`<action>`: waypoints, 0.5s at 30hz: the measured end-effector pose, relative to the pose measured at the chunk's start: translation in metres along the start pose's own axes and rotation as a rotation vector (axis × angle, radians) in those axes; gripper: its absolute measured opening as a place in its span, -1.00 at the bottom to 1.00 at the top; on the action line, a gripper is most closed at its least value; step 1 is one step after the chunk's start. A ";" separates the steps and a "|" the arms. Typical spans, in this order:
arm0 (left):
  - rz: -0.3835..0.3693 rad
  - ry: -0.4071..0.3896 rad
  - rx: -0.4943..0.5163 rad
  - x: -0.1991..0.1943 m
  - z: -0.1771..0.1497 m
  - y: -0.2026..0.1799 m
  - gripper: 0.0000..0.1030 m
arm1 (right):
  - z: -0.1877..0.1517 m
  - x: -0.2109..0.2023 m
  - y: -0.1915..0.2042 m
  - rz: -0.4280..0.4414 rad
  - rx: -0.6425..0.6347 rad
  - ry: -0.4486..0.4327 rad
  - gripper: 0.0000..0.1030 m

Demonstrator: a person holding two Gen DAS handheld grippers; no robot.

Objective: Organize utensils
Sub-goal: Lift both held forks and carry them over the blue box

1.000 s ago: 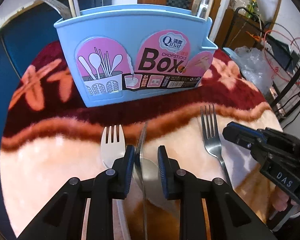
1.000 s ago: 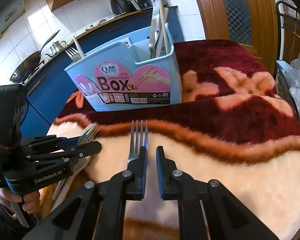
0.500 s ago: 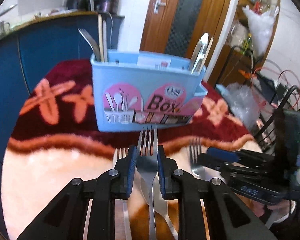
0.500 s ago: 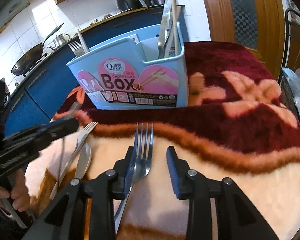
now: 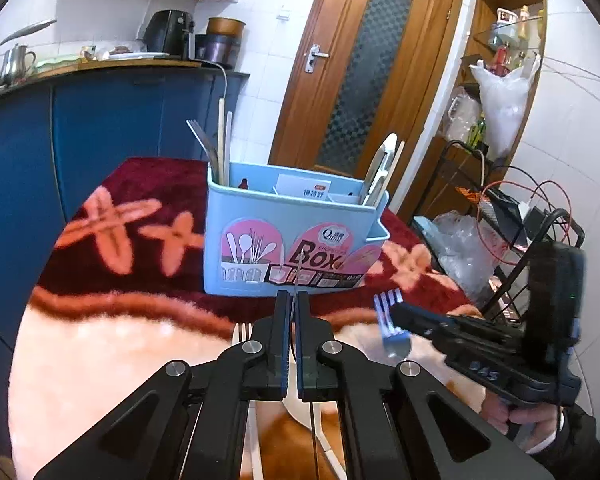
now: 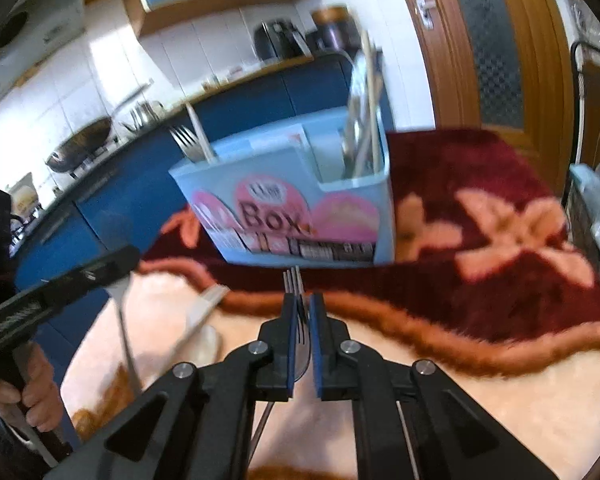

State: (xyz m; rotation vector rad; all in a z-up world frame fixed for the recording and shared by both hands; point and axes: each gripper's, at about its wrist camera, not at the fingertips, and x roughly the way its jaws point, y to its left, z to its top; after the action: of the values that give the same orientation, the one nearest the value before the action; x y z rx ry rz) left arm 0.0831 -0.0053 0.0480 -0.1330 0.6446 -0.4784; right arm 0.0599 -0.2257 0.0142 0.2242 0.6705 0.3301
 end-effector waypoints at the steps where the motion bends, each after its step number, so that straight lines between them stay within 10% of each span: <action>1: -0.002 -0.007 -0.002 -0.002 0.001 0.000 -0.97 | 0.002 -0.006 0.002 -0.001 -0.004 -0.024 -0.87; 15: 0.104 -0.206 0.091 -0.038 0.050 -0.015 -0.98 | 0.040 -0.063 0.019 -0.174 -0.057 -0.334 -0.92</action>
State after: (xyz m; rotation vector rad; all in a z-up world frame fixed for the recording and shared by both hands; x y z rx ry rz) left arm 0.0809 -0.0024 0.1121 -0.0607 0.4251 -0.3869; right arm 0.0351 -0.2353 0.0858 0.1605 0.3473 0.1395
